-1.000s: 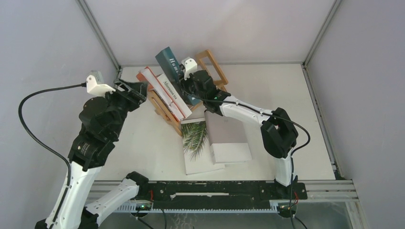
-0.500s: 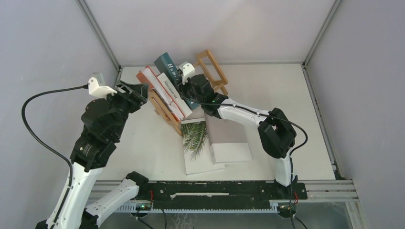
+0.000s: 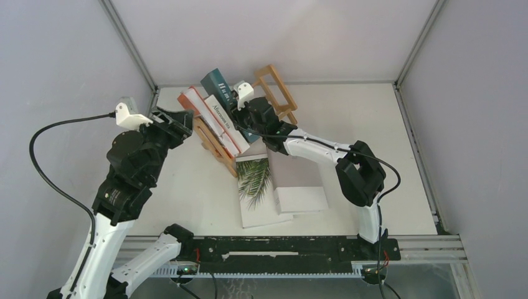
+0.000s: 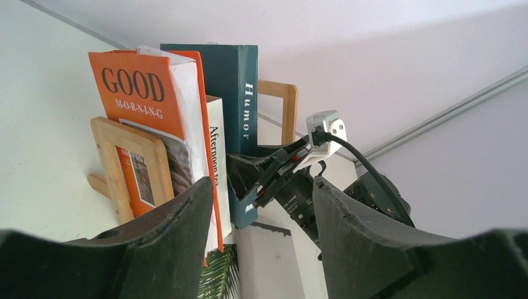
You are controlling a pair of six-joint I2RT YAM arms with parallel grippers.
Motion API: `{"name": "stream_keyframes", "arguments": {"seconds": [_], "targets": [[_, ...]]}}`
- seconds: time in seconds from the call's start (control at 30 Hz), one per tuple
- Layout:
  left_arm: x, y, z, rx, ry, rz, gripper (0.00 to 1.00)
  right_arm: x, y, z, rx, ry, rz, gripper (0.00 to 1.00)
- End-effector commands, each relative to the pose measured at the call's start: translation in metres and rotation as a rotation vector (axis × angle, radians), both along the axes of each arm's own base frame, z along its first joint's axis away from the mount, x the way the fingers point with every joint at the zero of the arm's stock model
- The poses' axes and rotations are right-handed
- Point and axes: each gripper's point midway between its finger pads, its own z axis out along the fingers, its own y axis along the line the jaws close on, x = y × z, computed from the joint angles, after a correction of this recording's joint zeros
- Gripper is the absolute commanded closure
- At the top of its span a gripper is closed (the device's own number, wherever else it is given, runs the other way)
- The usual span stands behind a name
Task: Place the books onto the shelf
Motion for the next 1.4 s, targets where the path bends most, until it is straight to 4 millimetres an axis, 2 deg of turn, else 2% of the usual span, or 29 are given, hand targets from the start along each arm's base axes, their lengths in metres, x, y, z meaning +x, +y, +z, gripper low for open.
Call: {"name": "stream_keyframes", "arguments": {"seconds": [0.0,0.4,0.9,1.37], "targets": [[0.002,0.001,0.006,-0.023,-0.030,0.007,0.36,-0.003,0.011,0.021,0.068,-0.032,0.026,0.45],[-0.001,0.000,0.011,-0.063,-0.041,0.003,0.36,-0.011,0.006,0.046,0.080,-0.050,0.025,0.37],[-0.006,0.003,0.018,-0.101,-0.060,0.013,0.36,-0.018,-0.011,0.075,0.086,-0.078,-0.003,0.36],[-0.009,0.006,0.019,-0.107,-0.062,0.019,0.36,-0.028,-0.016,0.097,0.106,-0.100,0.001,0.36]]}}
